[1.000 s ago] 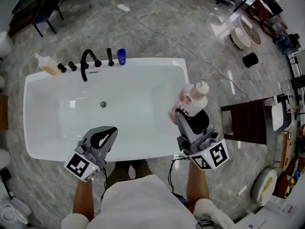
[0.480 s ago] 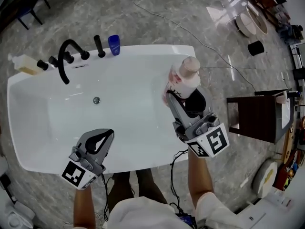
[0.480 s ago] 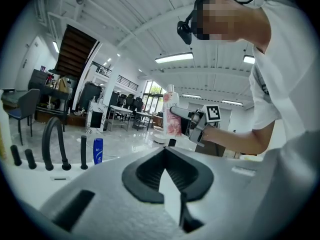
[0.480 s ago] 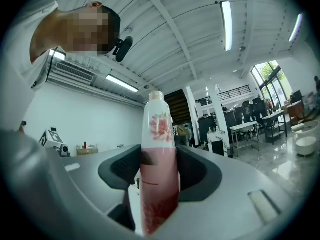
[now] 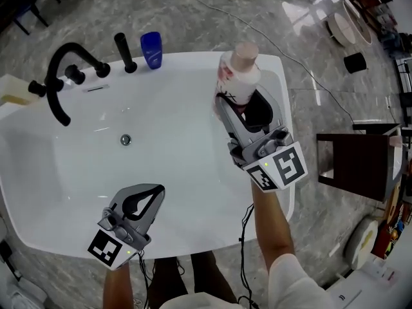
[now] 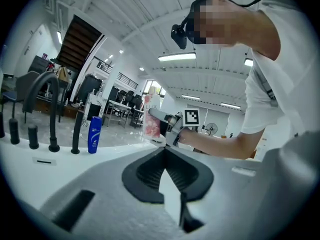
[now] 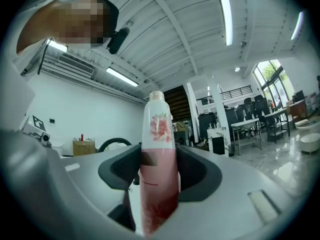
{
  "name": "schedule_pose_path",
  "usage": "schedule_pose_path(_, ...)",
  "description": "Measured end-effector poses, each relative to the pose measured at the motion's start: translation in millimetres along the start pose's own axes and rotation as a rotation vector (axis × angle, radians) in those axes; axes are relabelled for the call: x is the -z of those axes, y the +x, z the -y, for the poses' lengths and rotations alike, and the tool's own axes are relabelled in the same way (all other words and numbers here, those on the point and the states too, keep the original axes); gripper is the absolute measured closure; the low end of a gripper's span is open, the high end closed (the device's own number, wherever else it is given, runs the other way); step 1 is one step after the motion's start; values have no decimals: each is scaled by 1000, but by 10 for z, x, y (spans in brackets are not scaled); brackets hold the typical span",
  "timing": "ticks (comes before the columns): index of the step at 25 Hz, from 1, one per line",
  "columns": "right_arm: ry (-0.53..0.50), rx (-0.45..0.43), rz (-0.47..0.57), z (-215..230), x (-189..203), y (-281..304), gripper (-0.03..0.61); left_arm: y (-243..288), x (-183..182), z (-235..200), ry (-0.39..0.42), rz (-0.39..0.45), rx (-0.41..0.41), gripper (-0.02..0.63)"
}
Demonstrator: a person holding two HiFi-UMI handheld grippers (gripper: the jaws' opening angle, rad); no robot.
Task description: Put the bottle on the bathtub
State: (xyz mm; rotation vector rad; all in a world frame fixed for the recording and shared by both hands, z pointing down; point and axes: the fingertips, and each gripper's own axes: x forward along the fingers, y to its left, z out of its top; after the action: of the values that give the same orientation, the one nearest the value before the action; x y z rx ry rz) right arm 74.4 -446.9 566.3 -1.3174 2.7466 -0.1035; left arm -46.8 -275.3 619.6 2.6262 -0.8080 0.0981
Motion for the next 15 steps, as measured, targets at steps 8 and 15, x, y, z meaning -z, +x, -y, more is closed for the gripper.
schedule_pose_path(8, 9, 21, -47, 355, 961, 699, 345, 74, 380, -289, 1, -1, -23, 612)
schedule_pose_path(15, -13, 82, -47, 706, 1326, 1265, 345, -110, 685, -393, -19, -46, -73, 612)
